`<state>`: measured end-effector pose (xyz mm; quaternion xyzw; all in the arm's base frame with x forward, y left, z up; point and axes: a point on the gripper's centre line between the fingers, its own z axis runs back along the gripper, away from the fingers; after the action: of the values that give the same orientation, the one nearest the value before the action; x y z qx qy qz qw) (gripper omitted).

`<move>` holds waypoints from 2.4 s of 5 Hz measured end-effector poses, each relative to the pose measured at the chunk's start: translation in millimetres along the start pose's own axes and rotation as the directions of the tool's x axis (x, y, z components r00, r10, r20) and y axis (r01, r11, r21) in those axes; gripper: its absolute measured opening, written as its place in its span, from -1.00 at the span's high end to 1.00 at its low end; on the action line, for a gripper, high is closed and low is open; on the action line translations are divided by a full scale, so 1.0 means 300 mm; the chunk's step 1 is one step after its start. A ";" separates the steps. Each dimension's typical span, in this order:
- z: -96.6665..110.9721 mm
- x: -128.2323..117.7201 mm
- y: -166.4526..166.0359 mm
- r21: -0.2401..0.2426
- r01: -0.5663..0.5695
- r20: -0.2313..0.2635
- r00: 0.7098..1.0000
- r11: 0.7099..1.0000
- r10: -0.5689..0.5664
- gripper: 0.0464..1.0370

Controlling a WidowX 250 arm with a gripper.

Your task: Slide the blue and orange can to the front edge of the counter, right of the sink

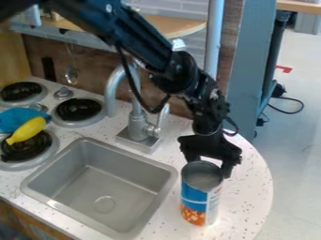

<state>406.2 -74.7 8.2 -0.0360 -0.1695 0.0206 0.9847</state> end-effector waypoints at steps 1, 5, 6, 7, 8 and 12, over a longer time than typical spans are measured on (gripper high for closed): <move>0.014 -0.044 -0.008 -0.002 0.025 -0.008 1.000 1.000 -0.025 -0.93; 0.068 -0.107 0.002 -0.018 0.043 -0.006 0.999 0.999 -0.043 -0.93; 0.133 -0.017 -0.026 -0.048 0.026 0.060 0.998 0.998 -0.023 -0.93; 0.211 0.063 -0.030 -0.071 -0.002 0.122 0.992 0.998 0.010 -0.93; 0.314 0.076 -0.010 -0.074 -0.026 0.143 0.989 0.997 0.037 -0.93; 0.613 -0.231 0.064 -0.026 -0.024 0.056 0.998 0.999 0.025 -0.93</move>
<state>278.8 -47.4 156.5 -0.0499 -0.1968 0.0315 0.9787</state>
